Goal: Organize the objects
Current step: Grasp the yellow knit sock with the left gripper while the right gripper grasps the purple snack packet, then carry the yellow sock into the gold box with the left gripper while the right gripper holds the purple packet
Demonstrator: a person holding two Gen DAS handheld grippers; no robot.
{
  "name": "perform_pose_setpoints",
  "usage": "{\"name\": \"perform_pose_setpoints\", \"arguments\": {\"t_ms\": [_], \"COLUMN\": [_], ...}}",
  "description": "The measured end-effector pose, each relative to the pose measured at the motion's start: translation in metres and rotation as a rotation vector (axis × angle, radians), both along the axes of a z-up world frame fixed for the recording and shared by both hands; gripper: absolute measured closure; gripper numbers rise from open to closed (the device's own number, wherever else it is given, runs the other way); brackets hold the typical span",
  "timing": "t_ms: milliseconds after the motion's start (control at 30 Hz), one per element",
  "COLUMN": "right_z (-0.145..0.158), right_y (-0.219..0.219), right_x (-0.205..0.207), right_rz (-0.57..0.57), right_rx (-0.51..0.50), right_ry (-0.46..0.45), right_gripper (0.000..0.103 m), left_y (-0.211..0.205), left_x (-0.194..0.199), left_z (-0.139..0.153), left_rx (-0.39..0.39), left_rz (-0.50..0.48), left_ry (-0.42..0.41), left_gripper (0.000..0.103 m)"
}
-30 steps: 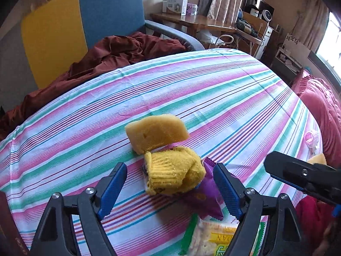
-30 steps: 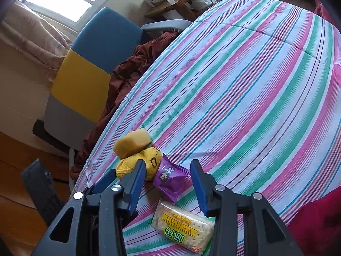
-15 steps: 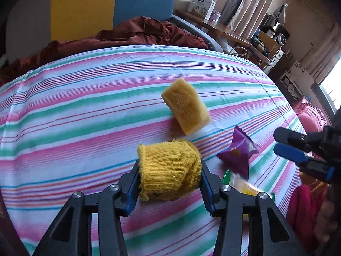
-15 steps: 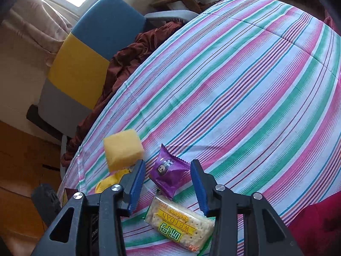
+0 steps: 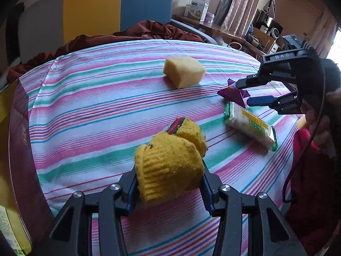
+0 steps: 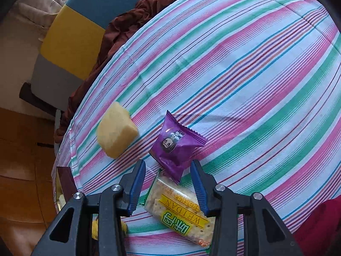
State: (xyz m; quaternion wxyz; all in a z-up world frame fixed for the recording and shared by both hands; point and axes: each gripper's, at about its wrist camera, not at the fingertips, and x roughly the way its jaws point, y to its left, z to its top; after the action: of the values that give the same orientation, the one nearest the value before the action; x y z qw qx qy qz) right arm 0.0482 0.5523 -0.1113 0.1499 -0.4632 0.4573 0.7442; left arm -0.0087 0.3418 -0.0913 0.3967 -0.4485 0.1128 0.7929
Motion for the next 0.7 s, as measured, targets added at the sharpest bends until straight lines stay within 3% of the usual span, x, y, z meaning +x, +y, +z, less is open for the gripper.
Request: {"name": "perform_pose_setpoints", "arguments": {"t_ms": [367,700], "right_z": [-0.006,-0.003], "right_y": [0.006,-0.025], "right_x": [-0.019,-0.048], "right_rz": [-0.053,0.163], "right_rx": [0.015,0.367], "right_ry": [-0.032,-0.2], "right_gripper": [0.059,0.072], "left_y": [-0.004,-0.002], "left_x": [0.001,0.004], "left_z": [-0.002,-0.007], "left_rx": [0.024,0.032], "left_rz": [-0.017,-0.017], "left_ry": [0.027,0.076], "left_gripper": [0.054,0.052]}}
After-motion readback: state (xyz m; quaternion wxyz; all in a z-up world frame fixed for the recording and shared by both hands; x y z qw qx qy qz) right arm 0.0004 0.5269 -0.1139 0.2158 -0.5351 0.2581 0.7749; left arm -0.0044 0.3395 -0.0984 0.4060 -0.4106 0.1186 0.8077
